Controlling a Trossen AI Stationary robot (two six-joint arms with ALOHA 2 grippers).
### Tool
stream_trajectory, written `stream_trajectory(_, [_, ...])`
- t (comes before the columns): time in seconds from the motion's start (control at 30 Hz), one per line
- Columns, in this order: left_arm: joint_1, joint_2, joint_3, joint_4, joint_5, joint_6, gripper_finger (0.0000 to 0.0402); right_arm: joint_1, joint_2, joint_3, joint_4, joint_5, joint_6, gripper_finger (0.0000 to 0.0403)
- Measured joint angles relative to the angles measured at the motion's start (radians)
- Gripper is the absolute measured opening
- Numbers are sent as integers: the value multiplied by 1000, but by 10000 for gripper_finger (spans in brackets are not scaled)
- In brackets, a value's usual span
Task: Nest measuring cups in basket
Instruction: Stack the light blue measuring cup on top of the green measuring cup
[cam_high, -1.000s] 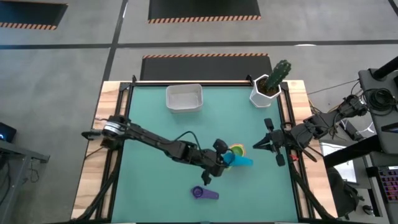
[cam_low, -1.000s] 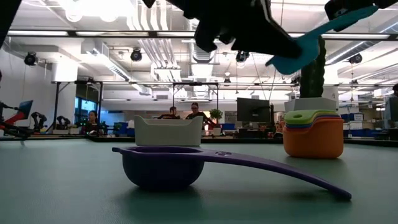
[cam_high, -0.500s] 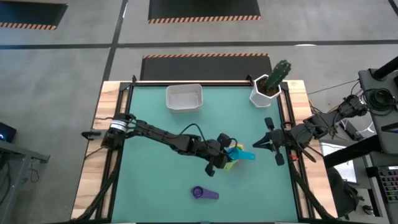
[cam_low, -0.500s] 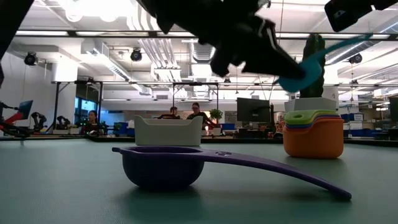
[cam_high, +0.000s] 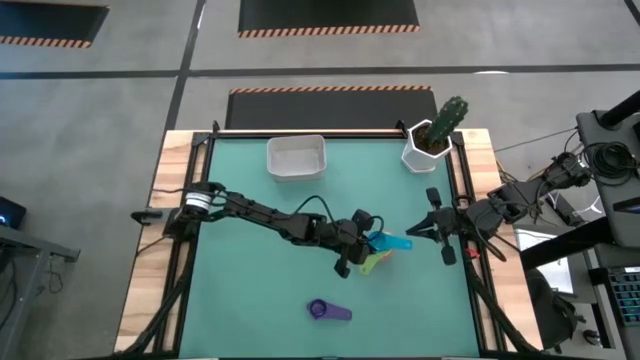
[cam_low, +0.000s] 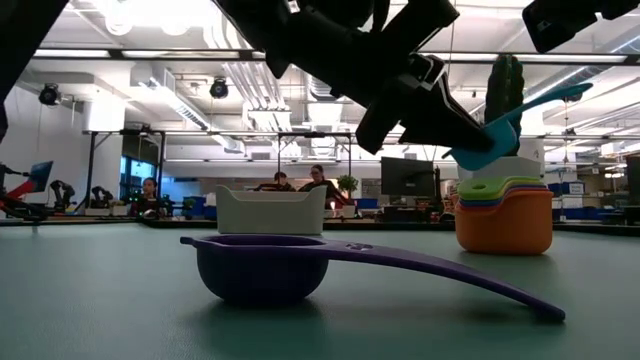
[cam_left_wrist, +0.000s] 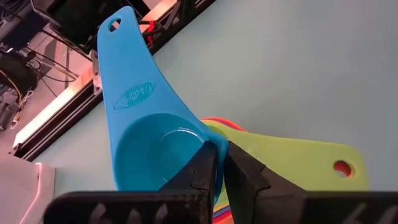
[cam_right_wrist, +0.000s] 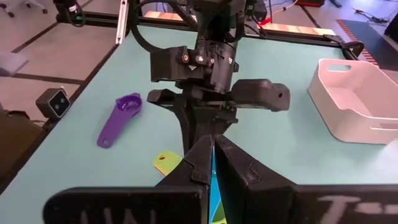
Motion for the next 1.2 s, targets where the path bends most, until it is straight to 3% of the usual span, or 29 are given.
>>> stream_trajectory(0.6, [4,34,2,41,1,-45,13,0,0,0,0,0,0,9])
stream_trajectory(1.2, [4,34,2,40,0,-67,70,0,0,0,0,-1,3,9])
